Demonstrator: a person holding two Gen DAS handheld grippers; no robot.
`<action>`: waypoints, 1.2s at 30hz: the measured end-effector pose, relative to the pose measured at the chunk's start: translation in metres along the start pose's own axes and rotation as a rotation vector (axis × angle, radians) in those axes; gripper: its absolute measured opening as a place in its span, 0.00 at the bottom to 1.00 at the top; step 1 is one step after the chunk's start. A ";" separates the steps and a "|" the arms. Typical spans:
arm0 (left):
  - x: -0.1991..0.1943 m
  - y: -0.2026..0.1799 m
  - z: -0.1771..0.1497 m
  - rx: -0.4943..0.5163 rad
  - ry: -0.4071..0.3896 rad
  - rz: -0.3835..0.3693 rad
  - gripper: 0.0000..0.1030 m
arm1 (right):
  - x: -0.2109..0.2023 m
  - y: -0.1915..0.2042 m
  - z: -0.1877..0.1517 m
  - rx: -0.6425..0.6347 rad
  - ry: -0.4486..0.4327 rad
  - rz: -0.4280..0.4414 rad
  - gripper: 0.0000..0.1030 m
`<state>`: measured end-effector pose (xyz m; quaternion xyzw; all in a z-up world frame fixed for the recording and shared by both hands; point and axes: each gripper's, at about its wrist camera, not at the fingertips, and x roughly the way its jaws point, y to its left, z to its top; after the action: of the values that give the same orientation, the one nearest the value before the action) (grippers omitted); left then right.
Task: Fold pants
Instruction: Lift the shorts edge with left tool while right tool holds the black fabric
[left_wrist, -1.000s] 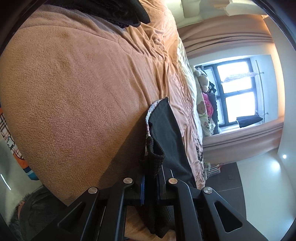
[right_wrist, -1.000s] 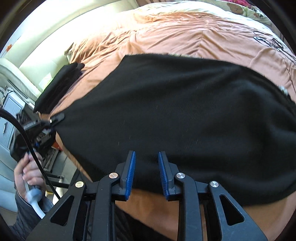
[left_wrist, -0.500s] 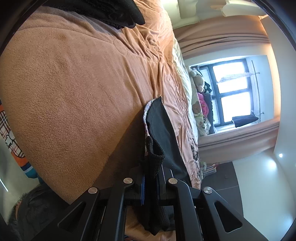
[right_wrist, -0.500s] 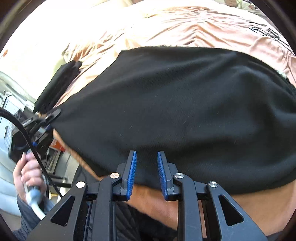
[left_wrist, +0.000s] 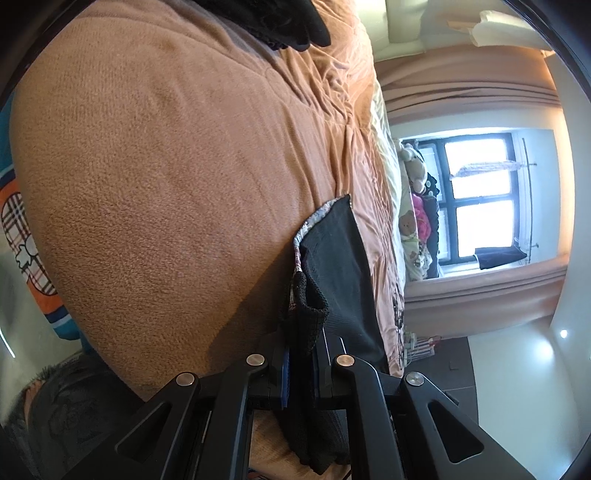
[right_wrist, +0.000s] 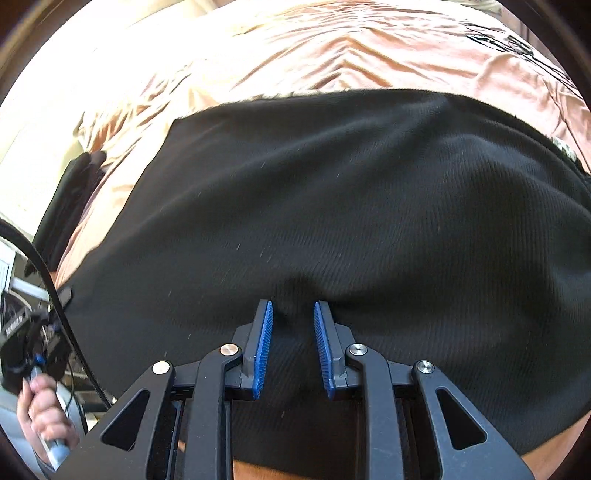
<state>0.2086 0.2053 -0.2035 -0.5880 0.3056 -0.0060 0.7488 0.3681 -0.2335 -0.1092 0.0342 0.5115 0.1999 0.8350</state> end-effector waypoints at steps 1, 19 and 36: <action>0.000 0.000 0.000 -0.002 0.000 -0.002 0.08 | 0.000 0.004 0.002 0.001 -0.002 -0.007 0.20; -0.007 -0.094 0.002 0.193 0.005 -0.132 0.08 | -0.002 0.035 -0.045 0.035 0.008 0.166 0.20; 0.018 -0.204 -0.029 0.401 0.079 -0.216 0.08 | -0.084 -0.018 -0.083 0.122 -0.127 0.254 0.21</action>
<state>0.2812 0.1101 -0.0352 -0.4559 0.2630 -0.1697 0.8332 0.2679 -0.2936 -0.0829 0.1620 0.4604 0.2699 0.8300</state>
